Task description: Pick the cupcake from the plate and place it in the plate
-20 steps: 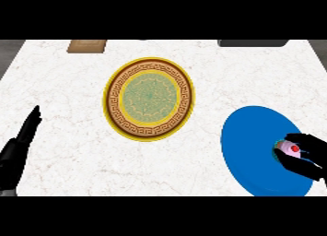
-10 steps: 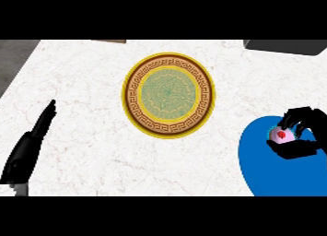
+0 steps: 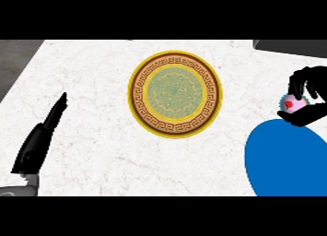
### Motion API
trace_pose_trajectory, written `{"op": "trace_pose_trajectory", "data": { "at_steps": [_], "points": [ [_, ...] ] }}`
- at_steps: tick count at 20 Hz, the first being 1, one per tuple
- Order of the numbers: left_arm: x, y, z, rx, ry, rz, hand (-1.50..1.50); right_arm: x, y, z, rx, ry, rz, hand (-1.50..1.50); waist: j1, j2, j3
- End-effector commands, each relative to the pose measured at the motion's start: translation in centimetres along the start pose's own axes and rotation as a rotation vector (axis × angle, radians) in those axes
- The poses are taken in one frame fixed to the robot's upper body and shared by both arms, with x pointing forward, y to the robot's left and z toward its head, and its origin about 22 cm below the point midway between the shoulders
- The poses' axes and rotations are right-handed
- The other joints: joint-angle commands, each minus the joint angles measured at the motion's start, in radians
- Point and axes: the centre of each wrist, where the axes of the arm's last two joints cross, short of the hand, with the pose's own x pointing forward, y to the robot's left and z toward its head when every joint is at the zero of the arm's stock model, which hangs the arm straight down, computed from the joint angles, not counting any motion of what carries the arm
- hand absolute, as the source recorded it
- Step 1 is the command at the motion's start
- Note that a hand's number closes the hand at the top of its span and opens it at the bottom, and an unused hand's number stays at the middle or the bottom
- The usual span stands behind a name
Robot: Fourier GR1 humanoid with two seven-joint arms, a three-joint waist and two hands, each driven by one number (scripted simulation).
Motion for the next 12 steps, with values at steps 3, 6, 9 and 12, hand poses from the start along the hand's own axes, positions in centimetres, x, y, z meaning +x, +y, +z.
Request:
{"op": "trace_pose_trajectory", "data": {
  "at_steps": [3, 6, 9, 12],
  "points": [
    [-1.1, 0.3, 0.2, 0.015, 0.024, -0.008, 0.0, 0.5, -3.2, -3.7, -0.205, -0.175, 0.04, 1.5, -0.028, -0.009, -0.001],
    [-1.1, 1.0, 0.1, 0.046, 0.042, 0.002, 0.0, 0.7, -5.1, -4.6, -0.309, -0.327, -0.012, 1.5, -0.049, -0.015, 0.0],
    [-0.8, 1.8, 0.5, 0.042, 0.051, 0.001, 0.0, 2.4, -6.0, -6.1, -0.336, -0.501, -0.097, 1.5, -0.062, -0.025, -0.001],
    [-2.7, 2.4, 1.7, 0.061, 0.087, -0.003, 0.0, 3.7, -6.8, -7.4, -0.294, -0.646, -0.174, 1.5, -0.101, -0.034, -0.004]
  ]
}}
